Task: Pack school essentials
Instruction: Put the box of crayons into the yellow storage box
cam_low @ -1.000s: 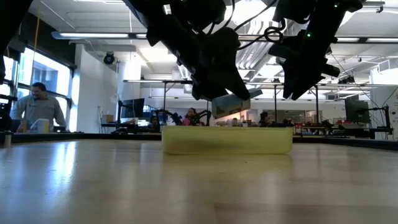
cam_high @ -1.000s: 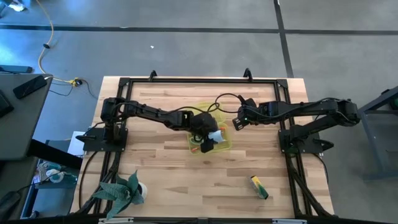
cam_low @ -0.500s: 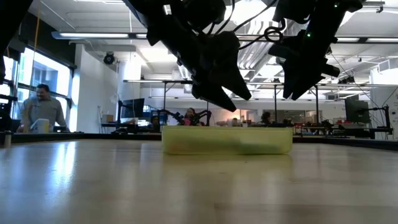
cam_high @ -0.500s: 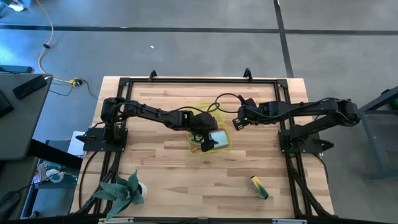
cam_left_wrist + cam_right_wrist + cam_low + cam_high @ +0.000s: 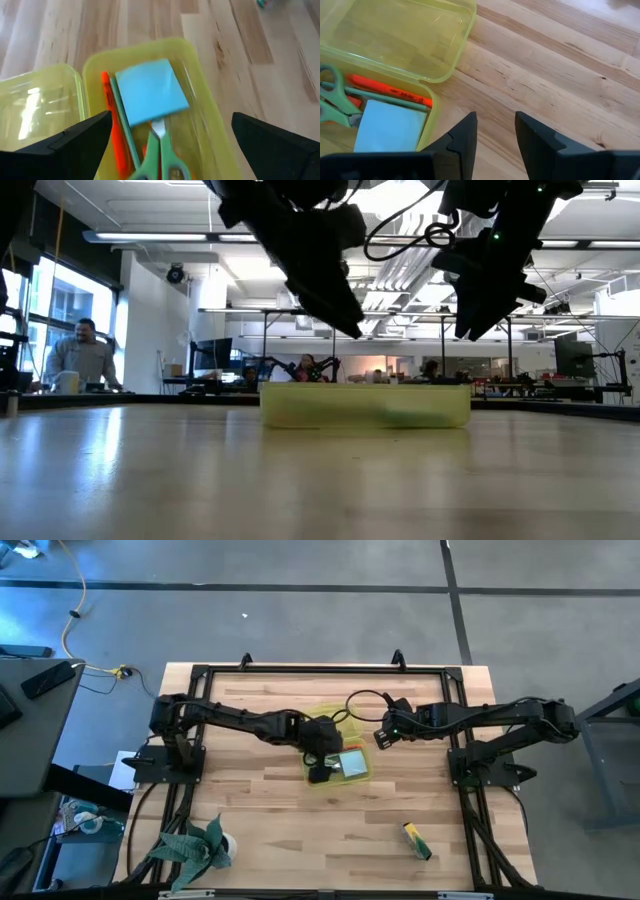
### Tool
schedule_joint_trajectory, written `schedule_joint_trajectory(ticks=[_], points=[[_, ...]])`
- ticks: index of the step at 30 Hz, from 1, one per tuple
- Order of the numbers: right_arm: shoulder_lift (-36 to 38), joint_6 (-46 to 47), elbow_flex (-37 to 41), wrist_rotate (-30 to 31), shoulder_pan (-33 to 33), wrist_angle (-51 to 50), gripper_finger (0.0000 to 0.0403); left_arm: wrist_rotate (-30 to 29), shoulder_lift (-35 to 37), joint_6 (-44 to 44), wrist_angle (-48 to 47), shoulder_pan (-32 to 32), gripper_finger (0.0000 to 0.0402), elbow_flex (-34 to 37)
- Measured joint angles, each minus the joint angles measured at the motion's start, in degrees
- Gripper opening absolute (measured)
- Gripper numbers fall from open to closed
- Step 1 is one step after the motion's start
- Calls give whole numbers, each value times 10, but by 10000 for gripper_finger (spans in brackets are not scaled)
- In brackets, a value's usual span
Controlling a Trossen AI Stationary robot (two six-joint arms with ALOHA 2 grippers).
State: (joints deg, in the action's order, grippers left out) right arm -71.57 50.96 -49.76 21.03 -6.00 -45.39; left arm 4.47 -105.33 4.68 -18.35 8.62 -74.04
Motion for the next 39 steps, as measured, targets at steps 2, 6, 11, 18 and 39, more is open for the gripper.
schedule_joint_trajectory(ticks=[2,6,11,18,39], points=[[0,0,0,0,0,1,124,0,13,5,-13,1,400,11],[0,0,0,0,0,1,124,4,27,-12,19,9,400,63],[0,0,0,0,0,2,124,4,53,-45,51,18,400,114],[0,0,0,0,0,3,124,4,108,-55,75,16,400,155],[0,14,0,-37,-5,115,124,3,362,-62,174,19,399,319]])
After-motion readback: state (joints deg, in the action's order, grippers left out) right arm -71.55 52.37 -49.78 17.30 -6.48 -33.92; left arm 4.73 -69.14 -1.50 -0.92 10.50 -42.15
